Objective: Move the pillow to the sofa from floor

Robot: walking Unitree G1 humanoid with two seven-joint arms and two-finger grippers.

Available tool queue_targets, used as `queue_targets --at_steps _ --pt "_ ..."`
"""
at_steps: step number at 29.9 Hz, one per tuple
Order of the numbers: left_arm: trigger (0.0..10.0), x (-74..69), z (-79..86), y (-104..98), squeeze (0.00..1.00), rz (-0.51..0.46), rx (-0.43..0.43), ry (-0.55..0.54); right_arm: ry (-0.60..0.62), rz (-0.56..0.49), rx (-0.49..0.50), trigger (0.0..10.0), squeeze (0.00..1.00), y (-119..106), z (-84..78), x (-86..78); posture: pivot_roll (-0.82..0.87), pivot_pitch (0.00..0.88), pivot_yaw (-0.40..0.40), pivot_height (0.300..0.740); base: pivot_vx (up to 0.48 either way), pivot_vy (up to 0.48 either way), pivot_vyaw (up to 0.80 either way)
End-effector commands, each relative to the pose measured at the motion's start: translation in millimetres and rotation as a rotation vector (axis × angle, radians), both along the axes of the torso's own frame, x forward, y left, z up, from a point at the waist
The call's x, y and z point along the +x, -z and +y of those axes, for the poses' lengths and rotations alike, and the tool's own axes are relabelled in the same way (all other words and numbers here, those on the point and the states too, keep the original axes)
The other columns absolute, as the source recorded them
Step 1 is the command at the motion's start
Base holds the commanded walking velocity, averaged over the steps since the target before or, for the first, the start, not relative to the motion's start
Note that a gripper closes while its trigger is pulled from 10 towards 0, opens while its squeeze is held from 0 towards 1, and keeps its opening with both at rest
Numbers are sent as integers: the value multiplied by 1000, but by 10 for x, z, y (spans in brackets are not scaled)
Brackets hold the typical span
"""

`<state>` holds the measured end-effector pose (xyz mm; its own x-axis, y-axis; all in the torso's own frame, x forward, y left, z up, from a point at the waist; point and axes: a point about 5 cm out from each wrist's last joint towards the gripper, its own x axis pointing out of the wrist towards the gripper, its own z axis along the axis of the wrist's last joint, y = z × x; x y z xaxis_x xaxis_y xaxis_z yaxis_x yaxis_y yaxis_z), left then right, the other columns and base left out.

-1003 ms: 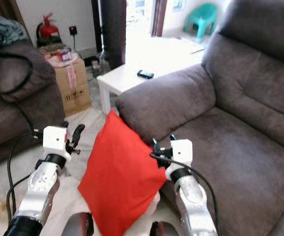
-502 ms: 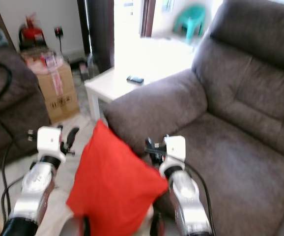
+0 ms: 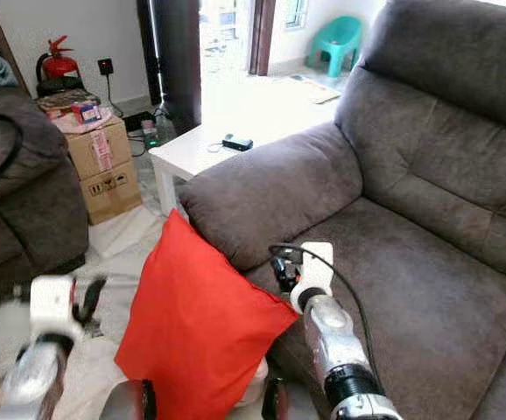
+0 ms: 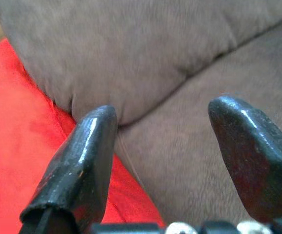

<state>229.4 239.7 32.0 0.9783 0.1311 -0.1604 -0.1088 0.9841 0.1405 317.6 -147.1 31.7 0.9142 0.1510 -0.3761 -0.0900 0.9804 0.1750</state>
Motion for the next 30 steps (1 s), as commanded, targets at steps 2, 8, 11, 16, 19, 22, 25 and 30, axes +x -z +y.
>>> queue_targets --at_steps 2,8,11,16,19,22,25,30 --pt "10000 -17 15 -28 0 -14 14 -12 10 27 5 10000 0 43 -5 6 145 0 -151 593 0 0 0" --pt "10000 -75 29 -24 0 -15 6 -29 81 118 107 10000 1000 179 -55 -48 149 0 -156 593 0 0 0" --pt "10000 -56 10 -20 0 -11 -6 -17 81 158 178 10000 1000 209 -133 -66 138 0 -152 593 0 0 0" --pt "10000 3 -7 -27 0 -8 -13 4 136 154 235 10000 1000 205 -328 -78 119 0 -147 593 0 0 0" --pt "10000 23 -11 -29 0 -8 -16 4 183 154 286 10000 1000 208 -406 -89 106 0 -141 593 0 0 0" --pt "10000 74 -54 -36 0 -7 -30 28 206 165 327 10000 1000 245 -539 -152 87 0 -128 593 0 0 0" --pt "10000 106 -86 -35 0 -3 -30 47 174 189 312 10000 1000 318 -573 -239 80 0 -119 593 0 0 0" --pt "10000 112 -87 -40 0 -1 -33 58 157 225 317 10000 0 422 -594 -361 78 0 -111 593 0 0 0"
